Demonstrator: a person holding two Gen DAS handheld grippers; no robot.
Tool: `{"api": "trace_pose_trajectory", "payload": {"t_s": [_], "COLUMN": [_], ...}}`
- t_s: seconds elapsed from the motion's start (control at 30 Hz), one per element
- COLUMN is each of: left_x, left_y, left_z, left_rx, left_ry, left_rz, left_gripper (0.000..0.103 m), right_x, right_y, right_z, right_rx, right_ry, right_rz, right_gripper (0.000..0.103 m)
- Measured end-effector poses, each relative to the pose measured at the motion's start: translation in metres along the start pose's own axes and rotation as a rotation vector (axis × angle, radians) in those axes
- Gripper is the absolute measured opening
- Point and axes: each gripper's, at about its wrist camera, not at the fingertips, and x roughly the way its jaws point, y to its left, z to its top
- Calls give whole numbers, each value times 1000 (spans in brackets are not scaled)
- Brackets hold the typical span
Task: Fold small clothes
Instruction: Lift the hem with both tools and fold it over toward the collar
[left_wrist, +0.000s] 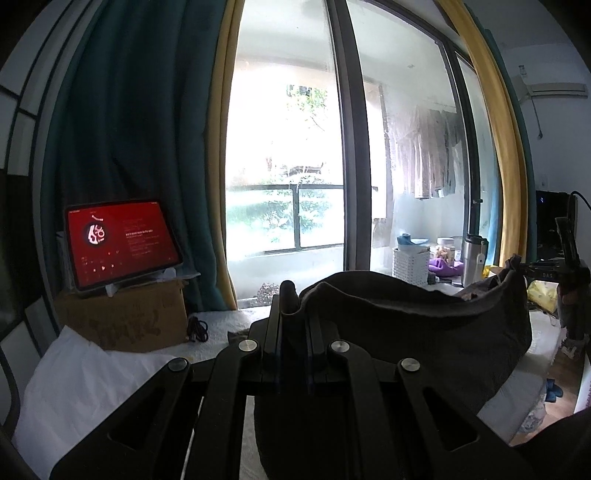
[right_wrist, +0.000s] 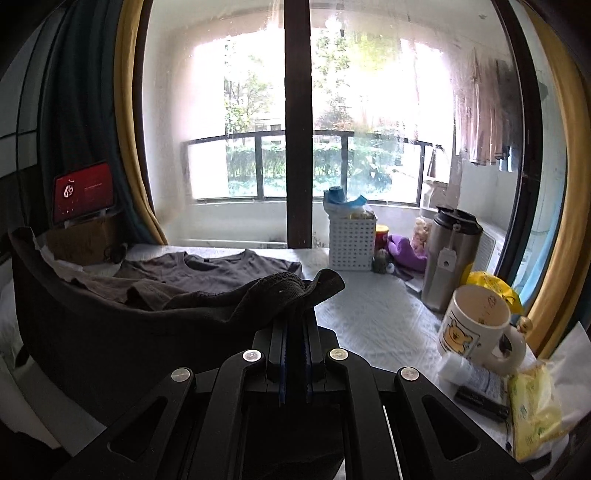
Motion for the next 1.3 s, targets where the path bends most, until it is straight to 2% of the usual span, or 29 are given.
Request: {"api": "trace_pose_trajectory", "payload": {"t_s": [0.43,0.87,1.1,1.3], "left_x": [36,75,99,128], "left_y": [10,16,34,48], "left_z": [24,52,57,51], "left_rx": [12,59,52,-6], "left_ry": [1,-31,-5,37], "left_rz": [17,55,72,75], "left_gripper": [8,8,8,8], "right_x": [35,84,117,152], "right_y": [-8,-10,-18,-25], "right_z": [34,77,95,104], "right_rx": [-6,-38,-20,16], "right_ry": [5,-5,-2,14], "right_rz": [1,19,42,77], "right_gripper": [7,7,7,7]}}
